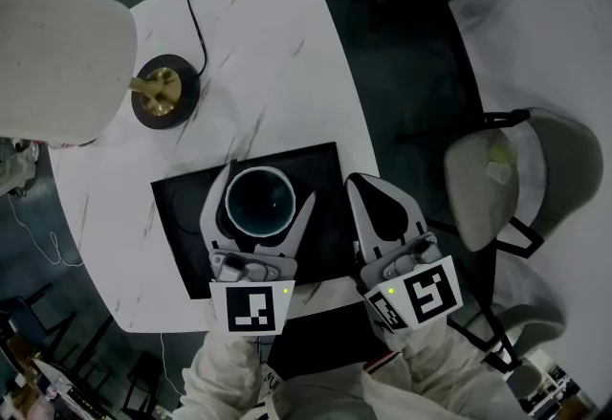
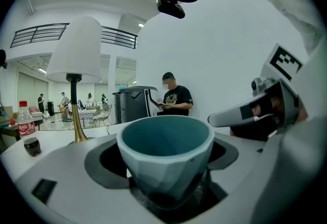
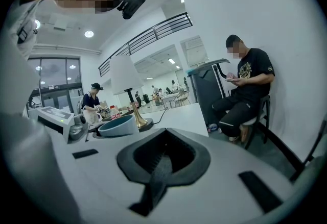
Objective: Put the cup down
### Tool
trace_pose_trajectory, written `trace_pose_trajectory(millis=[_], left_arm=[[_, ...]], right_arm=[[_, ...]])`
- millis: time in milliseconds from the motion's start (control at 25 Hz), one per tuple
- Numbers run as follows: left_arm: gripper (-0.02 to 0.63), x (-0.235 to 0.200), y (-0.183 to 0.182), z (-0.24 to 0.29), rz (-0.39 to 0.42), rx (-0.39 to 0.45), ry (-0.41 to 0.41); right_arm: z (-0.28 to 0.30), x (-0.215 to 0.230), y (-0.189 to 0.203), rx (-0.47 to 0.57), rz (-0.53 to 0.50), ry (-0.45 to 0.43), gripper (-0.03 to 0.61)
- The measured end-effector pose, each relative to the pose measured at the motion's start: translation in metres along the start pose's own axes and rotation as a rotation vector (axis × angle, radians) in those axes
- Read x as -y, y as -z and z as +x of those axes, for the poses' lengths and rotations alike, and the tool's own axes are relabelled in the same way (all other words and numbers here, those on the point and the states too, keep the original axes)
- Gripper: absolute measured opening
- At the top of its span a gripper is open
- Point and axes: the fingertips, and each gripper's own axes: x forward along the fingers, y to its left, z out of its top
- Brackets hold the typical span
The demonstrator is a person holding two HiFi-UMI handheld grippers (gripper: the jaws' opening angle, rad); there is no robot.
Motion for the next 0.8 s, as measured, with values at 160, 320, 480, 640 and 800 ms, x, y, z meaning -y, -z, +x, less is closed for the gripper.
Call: trace_pose_trajectory(millis=[160, 320, 480, 640, 800], left_arm=[[0.414, 0.0001, -0.0001, 0.0004, -0.042, 0.011, -0.024], [0.414, -0.0040, -0.0016, 0.0015, -0.081, 0.026, -0.033], [0.414, -0.0032, -0.0020, 0.0009, -0.090, 0.028, -0.040], [0.414, -0.0018, 0.0004, -0.0007, -0.087, 0.005, -0.033], [0.414, -0.0013, 0.0020, 0.0000, -0.076, -0.008, -0.023]], right_arm=[[0.0020, 0.0019, 0.0008, -0.004, 0.010, -0.005, 0.006], [0.0052, 0.0046, 0.0016, -0.004, 0.013, -0.011, 0.006], [0.0045, 0.0082, 0.0050, -0.008, 0.020, -0.003, 0.006], [0.0058, 0.0068, 0.0050, -0.009, 0.026, -0.007, 0.006], [0.0074, 0.0065, 0.0076, -0.012, 0.028, -0.011, 0.006]])
